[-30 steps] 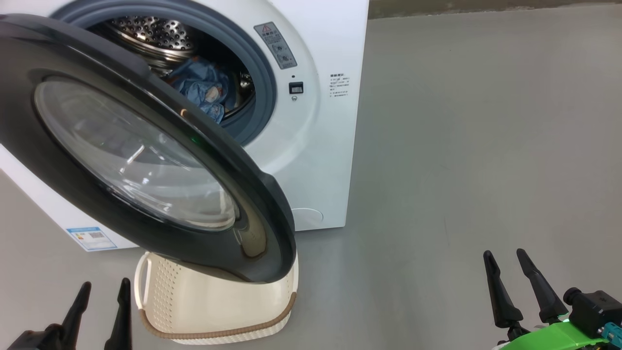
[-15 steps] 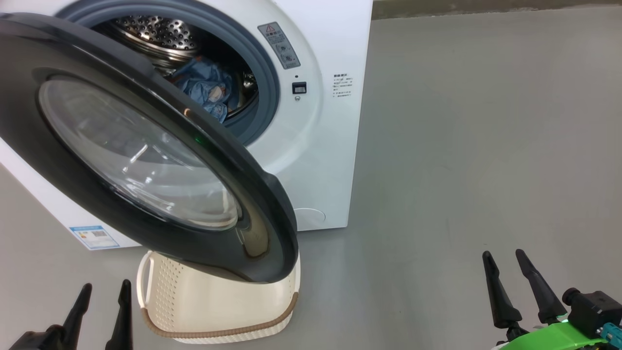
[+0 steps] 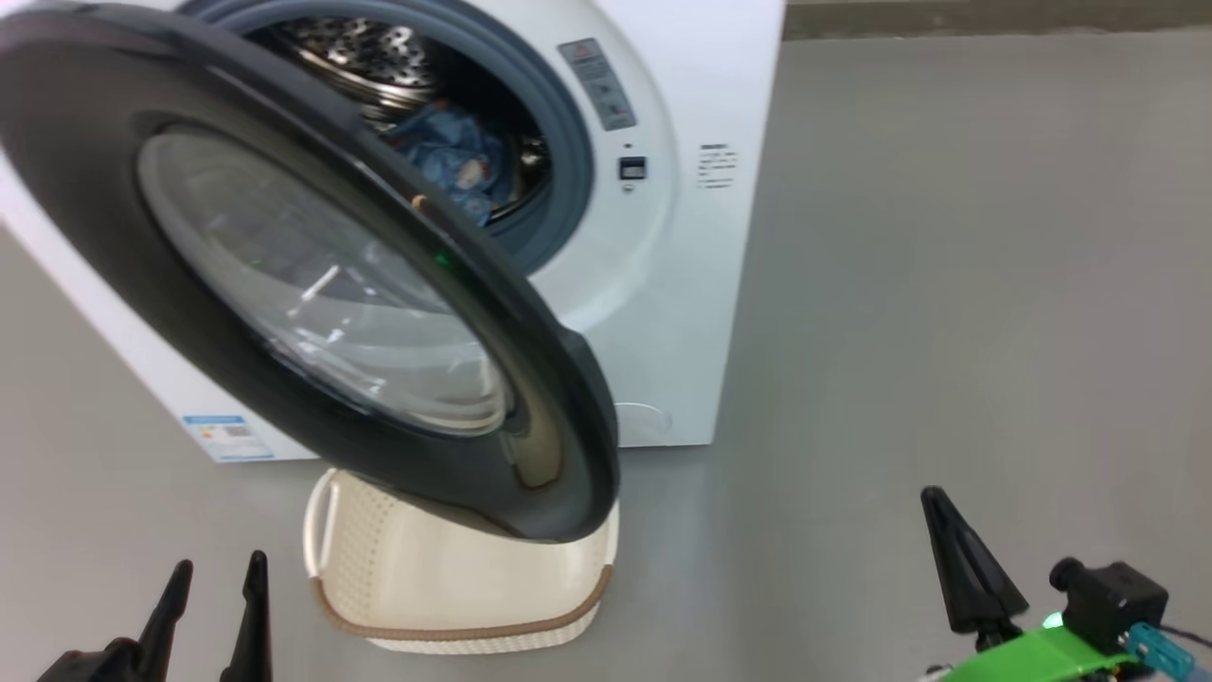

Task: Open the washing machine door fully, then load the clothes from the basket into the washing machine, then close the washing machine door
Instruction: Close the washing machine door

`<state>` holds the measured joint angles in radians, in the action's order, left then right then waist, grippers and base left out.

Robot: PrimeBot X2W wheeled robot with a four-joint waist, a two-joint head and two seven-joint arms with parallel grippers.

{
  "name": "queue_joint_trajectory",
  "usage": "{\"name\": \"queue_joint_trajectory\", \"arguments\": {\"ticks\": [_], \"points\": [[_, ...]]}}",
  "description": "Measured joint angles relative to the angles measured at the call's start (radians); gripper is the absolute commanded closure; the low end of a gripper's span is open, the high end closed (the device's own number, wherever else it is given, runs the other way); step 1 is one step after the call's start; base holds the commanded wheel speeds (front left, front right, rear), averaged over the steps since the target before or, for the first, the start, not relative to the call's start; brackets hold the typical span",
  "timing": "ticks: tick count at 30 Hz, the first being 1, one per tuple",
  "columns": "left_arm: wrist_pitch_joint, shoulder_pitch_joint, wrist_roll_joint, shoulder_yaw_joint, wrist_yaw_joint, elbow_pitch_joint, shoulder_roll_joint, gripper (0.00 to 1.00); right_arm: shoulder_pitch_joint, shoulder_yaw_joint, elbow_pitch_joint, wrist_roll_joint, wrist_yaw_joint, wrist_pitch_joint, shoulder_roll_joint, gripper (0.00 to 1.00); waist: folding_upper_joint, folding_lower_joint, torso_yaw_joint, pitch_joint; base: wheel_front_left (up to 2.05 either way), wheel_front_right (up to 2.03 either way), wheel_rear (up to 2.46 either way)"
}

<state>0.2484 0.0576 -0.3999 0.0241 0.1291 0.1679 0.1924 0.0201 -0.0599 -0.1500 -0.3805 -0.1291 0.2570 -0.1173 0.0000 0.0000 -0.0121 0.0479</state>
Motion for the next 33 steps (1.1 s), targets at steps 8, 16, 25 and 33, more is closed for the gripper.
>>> {"name": "queue_joint_trajectory", "arguments": {"ticks": [8, 16, 25, 33], "points": [[0.000, 0.007, -0.002, -0.010, 0.000, 0.003, -0.024, 0.00, -0.099, -0.078, 0.116, -0.019, 0.000, 0.000, 0.019, 1.00, 0.0000, 0.0000, 0.076, -0.012, 0.00, 0.00, 0.00], [0.000, 0.008, -0.002, -0.004, 0.000, -0.009, -0.037, 0.00, -0.187, -0.255, 0.277, -0.044, 0.000, 0.000, 0.029, 1.00, 0.0000, 0.0000, 0.155, -0.024, 0.00, 0.00, 0.00], [0.003, 0.008, -0.002, 0.001, 0.000, -0.020, -0.053, 0.00, -0.184, -0.438, 0.202, -0.064, 0.000, 0.000, 0.032, 1.00, 0.0001, 0.0000, 0.217, -0.026, 0.00, 0.00, 0.00], [0.007, 0.008, -0.005, 0.012, 0.000, -0.022, -0.073, 0.00, -0.183, -0.481, 0.034, -0.103, 0.000, 0.000, 0.037, 1.00, 0.0000, 0.0000, 0.245, -0.014, 0.00, 0.00, 0.00]]}}
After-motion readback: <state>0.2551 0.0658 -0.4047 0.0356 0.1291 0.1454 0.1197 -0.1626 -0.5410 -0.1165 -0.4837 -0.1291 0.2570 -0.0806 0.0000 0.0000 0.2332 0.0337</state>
